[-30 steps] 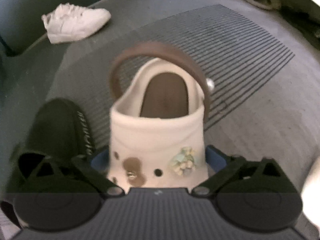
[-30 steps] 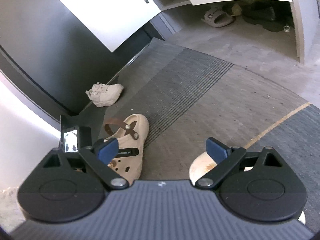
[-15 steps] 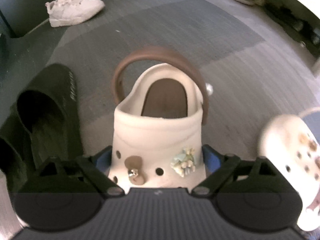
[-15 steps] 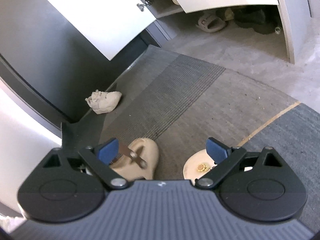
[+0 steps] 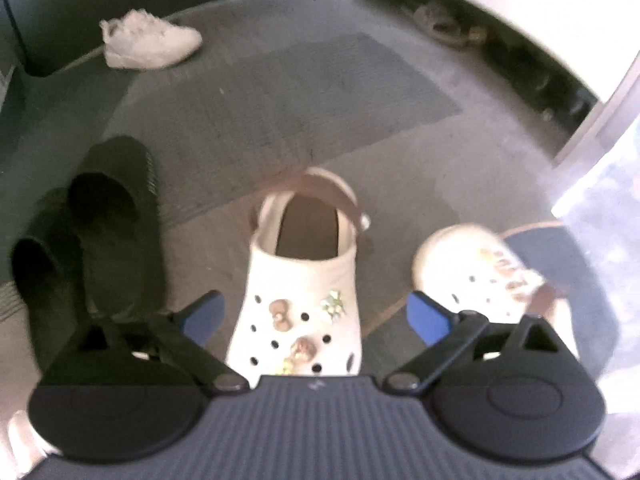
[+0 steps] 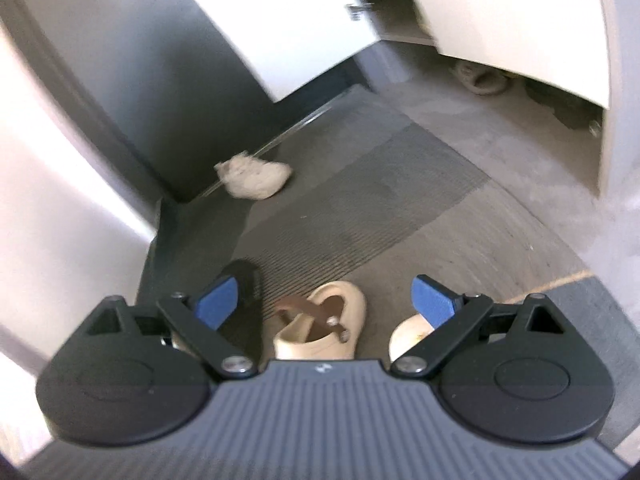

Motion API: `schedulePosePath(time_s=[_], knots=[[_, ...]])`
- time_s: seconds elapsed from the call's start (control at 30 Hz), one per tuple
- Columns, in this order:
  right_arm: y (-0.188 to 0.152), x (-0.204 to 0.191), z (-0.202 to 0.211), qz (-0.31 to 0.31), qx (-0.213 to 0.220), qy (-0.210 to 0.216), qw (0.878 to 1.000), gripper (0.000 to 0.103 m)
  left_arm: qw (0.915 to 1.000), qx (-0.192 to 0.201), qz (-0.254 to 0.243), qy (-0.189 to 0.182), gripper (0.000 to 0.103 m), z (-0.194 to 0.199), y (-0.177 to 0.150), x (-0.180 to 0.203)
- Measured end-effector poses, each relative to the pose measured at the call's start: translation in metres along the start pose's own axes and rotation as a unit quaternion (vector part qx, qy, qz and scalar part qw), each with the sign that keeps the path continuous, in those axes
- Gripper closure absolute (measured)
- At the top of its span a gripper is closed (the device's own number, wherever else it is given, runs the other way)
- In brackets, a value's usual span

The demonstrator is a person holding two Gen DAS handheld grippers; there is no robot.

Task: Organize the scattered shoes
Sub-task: 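Lower the cream clog with the left gripper beside the black slides, then grasp the second cream clog's brown strap with the right gripper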

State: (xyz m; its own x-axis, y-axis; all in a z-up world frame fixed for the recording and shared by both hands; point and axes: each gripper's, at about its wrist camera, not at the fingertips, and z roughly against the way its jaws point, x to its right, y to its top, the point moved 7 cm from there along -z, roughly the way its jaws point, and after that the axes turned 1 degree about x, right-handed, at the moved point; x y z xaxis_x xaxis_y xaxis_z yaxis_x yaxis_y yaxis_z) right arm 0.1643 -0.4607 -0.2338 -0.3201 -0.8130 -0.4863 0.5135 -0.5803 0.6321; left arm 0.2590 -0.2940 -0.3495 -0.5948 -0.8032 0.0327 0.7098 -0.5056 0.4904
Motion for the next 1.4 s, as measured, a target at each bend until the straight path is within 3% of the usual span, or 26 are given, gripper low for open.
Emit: schedulePosePath(time_s=[0.2,0.33,0.57,0.6,0.67,0.8,0.93,1.03,1.1,1.3,1.4], knots=[[0.030,-0.058,0.034,0.063,-0.031,0.006,0.998,0.007,0.9988,0.028,-0.026,0.030,0.000,0.125,0.015,-0.010],[0.063,-0.124,0.054,0.115,-0.045,0.022,0.992,0.007,0.9969,0.063,-0.018,0.043,0.000,0.212,0.025,-0.020],[0.101,-0.185,0.012,0.092,-0.070,0.022,0.993,0.008,0.9897,0.119,0.059,0.055,0.000,0.317,0.038,-0.052],[0.107,-0.191,-0.001,0.091,-0.068,0.018,0.993,0.012,0.9865,0.137,0.071,0.054,0.000,0.332,0.037,-0.058],[0.114,-0.190,-0.026,0.088,-0.061,-0.004,0.994,0.025,0.9831,0.153,0.075,0.066,0.000,0.347,0.034,-0.064],[0.109,-0.162,-0.077,0.051,-0.062,-0.049,0.996,0.031,0.9792,0.155,0.108,0.073,0.000,0.361,0.019,-0.081],[0.067,-0.113,-0.130,0.007,-0.104,-0.075,0.992,0.042,0.9757,0.169,0.116,0.077,0.000,0.374,0.010,-0.097],[0.023,-0.071,-0.170,-0.033,-0.142,-0.087,0.985,0.057,0.9690,0.192,0.127,0.090,0.000,0.384,0.005,-0.113],[0.004,-0.057,-0.186,-0.044,-0.152,-0.091,0.983,0.074,0.9645,0.198,0.145,0.098,0.000,0.384,0.004,-0.127],[-0.020,-0.043,-0.222,-0.040,-0.147,-0.101,0.983,0.077,0.9645,0.175,0.178,0.086,0.000,0.372,0.006,-0.145],[-0.034,-0.036,-0.245,-0.013,-0.162,-0.132,0.978,0.077,0.9646,0.172,0.188,0.069,0.000,0.367,0.011,-0.147]])
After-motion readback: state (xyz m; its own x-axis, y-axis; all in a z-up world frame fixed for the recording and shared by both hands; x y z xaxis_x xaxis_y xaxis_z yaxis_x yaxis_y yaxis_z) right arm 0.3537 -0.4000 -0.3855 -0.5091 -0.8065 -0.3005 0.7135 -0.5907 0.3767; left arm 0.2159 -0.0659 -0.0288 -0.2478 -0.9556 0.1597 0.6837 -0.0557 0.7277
